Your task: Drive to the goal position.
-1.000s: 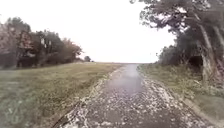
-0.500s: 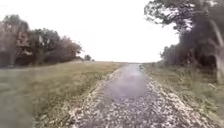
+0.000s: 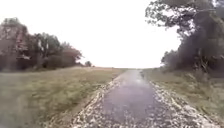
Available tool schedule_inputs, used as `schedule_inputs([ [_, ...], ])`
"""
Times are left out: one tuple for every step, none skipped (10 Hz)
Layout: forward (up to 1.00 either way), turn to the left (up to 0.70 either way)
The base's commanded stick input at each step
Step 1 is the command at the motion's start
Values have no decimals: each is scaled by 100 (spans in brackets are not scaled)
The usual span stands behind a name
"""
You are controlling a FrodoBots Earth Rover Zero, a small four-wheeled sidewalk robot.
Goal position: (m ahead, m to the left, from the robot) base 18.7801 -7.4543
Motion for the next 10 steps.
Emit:
schedule_inputs([
  [99,-37],
  [99,-38],
  [99,-38],
  [99,-34],
  [99,-27],
  [99,-5],
  [99,0],
  [99,0],
  [99,0],
  [99,0],
])
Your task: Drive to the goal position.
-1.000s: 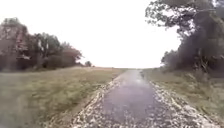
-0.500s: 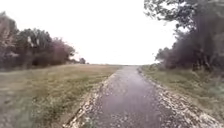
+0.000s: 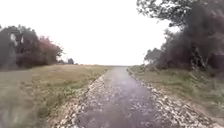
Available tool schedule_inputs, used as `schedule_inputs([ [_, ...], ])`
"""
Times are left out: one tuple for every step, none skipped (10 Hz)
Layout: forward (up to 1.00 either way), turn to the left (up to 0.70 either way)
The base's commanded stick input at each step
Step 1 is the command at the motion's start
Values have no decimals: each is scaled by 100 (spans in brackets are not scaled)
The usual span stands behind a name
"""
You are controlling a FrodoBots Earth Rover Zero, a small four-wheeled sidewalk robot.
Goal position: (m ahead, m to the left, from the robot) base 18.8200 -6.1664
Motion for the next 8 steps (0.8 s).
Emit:
schedule_inputs([
  [99,0],
  [99,0],
  [99,0],
  [99,0],
  [99,0],
  [99,0],
  [99,0],
  [99,0],
])
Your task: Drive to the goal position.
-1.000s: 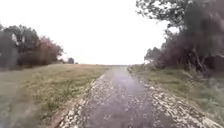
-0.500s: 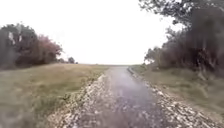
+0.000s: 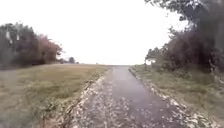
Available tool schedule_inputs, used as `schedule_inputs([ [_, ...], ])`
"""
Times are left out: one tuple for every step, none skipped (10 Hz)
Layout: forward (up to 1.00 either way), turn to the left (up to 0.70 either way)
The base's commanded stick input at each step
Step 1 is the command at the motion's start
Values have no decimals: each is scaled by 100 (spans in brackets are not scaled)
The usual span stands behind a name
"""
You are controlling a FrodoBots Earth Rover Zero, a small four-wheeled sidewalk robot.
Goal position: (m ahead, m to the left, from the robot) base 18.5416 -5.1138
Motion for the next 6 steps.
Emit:
schedule_inputs([
  [99,0],
  [99,0],
  [99,0],
  [99,0],
  [99,0],
  [99,0],
])
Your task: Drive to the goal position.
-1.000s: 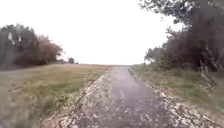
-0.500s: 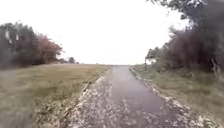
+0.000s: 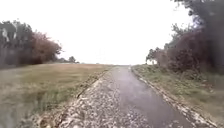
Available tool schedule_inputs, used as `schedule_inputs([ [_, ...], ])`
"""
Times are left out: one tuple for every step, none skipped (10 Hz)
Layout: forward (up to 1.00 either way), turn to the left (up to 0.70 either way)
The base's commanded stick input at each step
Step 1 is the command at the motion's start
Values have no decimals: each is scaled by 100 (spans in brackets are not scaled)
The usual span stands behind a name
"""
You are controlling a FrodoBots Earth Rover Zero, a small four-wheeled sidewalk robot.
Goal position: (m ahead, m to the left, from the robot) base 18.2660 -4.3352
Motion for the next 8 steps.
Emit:
schedule_inputs([
  [99,0],
  [99,0],
  [99,0],
  [99,0],
  [99,0],
  [99,0],
  [99,0],
  [99,0],
])
